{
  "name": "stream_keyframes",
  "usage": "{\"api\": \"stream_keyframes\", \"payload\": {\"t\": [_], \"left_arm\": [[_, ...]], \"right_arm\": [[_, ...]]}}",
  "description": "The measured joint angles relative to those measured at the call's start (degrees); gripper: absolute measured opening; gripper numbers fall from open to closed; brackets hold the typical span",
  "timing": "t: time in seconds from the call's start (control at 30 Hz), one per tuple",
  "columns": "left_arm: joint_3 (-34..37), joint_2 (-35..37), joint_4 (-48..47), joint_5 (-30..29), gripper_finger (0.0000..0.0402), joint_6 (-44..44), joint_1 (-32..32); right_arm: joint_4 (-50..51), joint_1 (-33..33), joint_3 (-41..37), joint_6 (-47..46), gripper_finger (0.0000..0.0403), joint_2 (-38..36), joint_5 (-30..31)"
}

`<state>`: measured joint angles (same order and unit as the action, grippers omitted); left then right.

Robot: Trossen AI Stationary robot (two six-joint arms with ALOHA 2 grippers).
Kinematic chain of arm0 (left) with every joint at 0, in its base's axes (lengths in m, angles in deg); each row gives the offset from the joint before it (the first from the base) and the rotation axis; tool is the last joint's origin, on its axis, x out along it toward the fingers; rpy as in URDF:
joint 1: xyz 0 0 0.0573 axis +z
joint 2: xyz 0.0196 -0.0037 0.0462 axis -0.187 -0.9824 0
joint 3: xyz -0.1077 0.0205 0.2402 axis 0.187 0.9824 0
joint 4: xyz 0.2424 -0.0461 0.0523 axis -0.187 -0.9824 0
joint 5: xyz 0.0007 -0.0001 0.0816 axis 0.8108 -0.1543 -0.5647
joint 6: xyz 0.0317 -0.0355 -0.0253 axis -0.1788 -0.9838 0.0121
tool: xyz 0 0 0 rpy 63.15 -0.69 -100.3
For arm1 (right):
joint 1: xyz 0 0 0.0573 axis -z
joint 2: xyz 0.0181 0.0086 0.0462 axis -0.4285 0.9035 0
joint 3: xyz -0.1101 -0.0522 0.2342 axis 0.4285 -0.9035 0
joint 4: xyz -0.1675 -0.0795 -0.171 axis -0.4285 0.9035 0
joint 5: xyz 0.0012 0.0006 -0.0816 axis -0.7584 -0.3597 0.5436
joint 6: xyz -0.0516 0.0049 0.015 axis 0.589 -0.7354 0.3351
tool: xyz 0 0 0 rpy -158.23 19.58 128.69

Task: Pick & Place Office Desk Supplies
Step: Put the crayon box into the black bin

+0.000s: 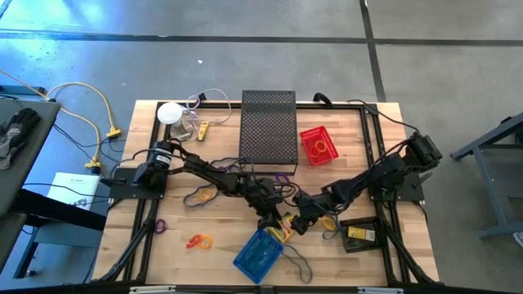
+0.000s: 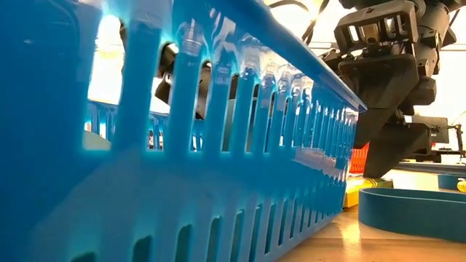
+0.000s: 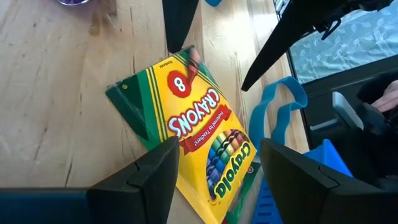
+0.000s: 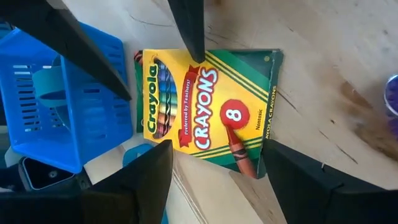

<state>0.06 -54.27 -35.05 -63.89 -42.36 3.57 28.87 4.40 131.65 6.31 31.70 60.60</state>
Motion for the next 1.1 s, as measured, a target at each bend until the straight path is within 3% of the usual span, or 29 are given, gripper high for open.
{"api": "stream_keyframes", "payload": {"t": [0.27,0.67,0.9,1.1], "left_arm": [[0.01,0.00,-0.04,-0.08,0.0218,0.09,0.00],[-0.07,-2.16,2.41,1.38,0.0218,-1.50,0.39],[-0.07,-2.19,2.40,1.45,0.0218,-0.91,0.35],[-0.11,-2.10,2.47,4.52,0.0218,-0.78,0.13]], "right_arm": [[6.19,0.09,0.09,-4.23,0.0238,-0.04,-0.24],[-1.26,0.93,0.01,-5.20,0.0238,-0.02,-1.81],[6.36,0.54,0.13,-9.55,0.0238,-0.04,-1.75],[6.59,0.61,0.10,-9.53,0.0238,-0.04,-1.46]]}}
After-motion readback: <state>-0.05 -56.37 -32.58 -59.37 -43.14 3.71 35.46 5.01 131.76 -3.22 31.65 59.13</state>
